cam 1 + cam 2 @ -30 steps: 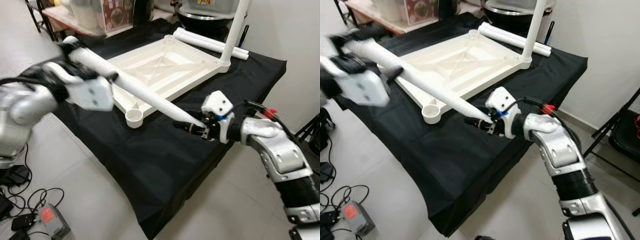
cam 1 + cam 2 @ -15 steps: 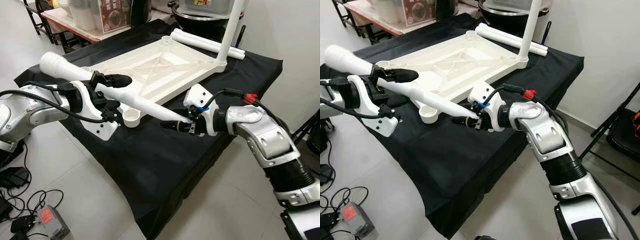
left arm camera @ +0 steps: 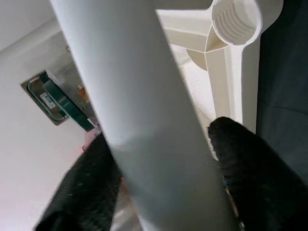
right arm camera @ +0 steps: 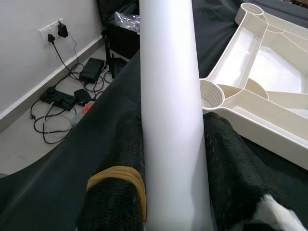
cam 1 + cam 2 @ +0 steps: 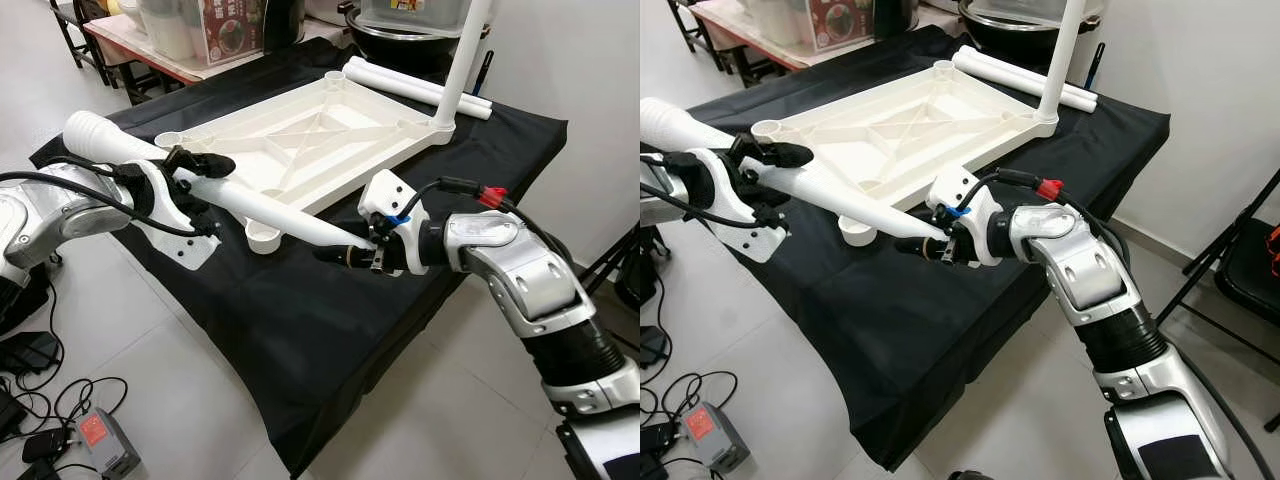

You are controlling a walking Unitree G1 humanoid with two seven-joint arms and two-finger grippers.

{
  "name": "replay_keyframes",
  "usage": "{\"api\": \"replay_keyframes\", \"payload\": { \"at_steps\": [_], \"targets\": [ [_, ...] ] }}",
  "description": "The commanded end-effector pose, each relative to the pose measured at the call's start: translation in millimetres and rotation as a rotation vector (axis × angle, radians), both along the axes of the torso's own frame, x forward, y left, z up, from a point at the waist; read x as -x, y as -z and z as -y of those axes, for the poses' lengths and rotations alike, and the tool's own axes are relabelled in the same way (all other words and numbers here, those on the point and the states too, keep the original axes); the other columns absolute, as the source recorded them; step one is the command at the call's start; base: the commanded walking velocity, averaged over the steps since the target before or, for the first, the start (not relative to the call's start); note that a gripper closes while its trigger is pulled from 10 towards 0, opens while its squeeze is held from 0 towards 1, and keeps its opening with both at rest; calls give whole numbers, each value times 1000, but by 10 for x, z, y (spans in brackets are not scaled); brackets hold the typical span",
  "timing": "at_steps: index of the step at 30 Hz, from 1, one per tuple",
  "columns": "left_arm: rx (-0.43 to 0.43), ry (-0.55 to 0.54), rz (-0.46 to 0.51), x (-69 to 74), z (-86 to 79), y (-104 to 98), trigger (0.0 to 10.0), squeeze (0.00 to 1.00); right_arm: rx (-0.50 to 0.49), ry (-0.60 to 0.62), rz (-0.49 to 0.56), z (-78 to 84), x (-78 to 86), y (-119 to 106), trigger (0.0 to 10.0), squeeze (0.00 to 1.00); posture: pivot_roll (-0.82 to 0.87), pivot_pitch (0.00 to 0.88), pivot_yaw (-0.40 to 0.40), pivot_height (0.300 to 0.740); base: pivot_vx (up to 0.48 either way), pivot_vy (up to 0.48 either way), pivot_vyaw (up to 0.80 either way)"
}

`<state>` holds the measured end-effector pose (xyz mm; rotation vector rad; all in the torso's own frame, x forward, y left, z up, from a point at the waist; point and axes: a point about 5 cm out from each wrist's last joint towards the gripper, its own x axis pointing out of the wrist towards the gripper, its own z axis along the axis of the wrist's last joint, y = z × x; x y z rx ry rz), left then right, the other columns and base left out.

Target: Building children table

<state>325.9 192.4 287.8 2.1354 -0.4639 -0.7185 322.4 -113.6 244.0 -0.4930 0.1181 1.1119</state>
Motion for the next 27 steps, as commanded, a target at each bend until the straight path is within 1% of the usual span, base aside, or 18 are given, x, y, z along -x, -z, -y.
{"api": "replay_keyframes", "payload": {
  "at_steps": [1, 9, 10, 13, 14, 15, 16, 17, 18, 19, 20, 21, 22, 23, 24, 25, 26, 27],
  "targets": [
    [-8, -28, -13, -22, -47, 8, 0, 0, -2, -1, 18, -18, 14, -35, 10000, 0, -3, 76, -51, 740, 0, 0, 0],
    [2, -27, 4, -44, -42, -13, 0, 0, -3, 25, 28, -27, -13, -31, 10000, 0, -4, 78, -49, 740, 0, 0, 0],
    [14, -30, 8, -53, -40, -19, 0, 0, -41, 68, 27, -22, -49, -50, 10000, 1000, -6, 77, -50, 740, 0, 0, 0],
    [36, -34, 15, -66, -34, -24, 0, 0, -148, 166, 65, -9, -146, -145, 10000, 1000, -8, 79, -50, 740, 0, 0, 0],
    [36, -34, 15, -66, -34, -24, 0, 0, -148, 166, 65, -9, -146, -145, 10000, 1000, -8, 79, -50, 740, 0, 0, 0],
    [47, -38, 18, -69, -33, -25, 0, 0, -206, 178, 93, -9, -163, -217, 10000, 1000, -8, 79, -50, 740, 0, 0, 0],
    [62, -47, 20, -75, -39, -23, 0, 0, -301, 208, 146, 7, -191, -342, 10000, 1000, -7, 79, -50, 740, 0, 0, 0],
    [91, -66, 26, -91, -56, -26, 0, 0, -427, 236, 185, 42, -205, -488, 10000, 1000, -8, 77, -47, 740, 0, 0, 0],
    [111, -80, 30, -102, -69, -28, 0, 0, -514, 256, 208, 74, -210, -581, 10000, 1000, -9, 76, -48, 740, 0, 0, 0],
    [111, -80, 30, -102, -69, -28, 0, 0, -514, 256, 208, 74, -210, -581, 10000, 1000, -9, 76, -48, 740, 0, 0, 0],
    [151, -101, 18, -114, -86, 3, 0, 0, -625, 296, 222, 136, -219, -678, 10000, 1000, -8, 69, -46, 740, 0, 0, 0],
    [151, -101, 18, -114, -86, 3, 0, 0, -625, 296, 222, 136, -219, -678, 10000, 1000, -8, 69, -46, 740, 0, 0, 0],
    [242, -135, 2, -137, -104, 31, 0, 0, -711, 291, 244, 174, -182, -761, 10000, 1000, -10, 65, -45, 740, 0, 0, 0],
    [306, -159, -12, -150, -118, 57, 0, 0, -759, 284, 260, 198, -151, -806, 10000, 1000, -10, 65, -41, 740, 0, 0, 0],
    [306, -159, -12, -150, -118, 57, 0, 0, -759, 284, 260, 198, -151, -806, 10000, 1000, -10, 65, -41, 740, 0, 0, 0],
    [446, -215, -39, -182, -144, 92, 0, 0, -804, 198, 219, 164, -58, -811, 10000, 1000, -15, 65, -35, 740, 0, 0, 0],
    [643, -280, -82, -213, -160, 143, 2196, 0, -814, 84, 140, 79, 53, -754, 10000, 1000, -22, 68, -34, 740, 0, 0, 0],
    [643, -280, -82, -213, -160, 143, 2196, 0, -814, 84, 140, 79, 53, -754, 10000, 1000, -22, 68, -34, 740, 0, 0, 0]
  ]
}}
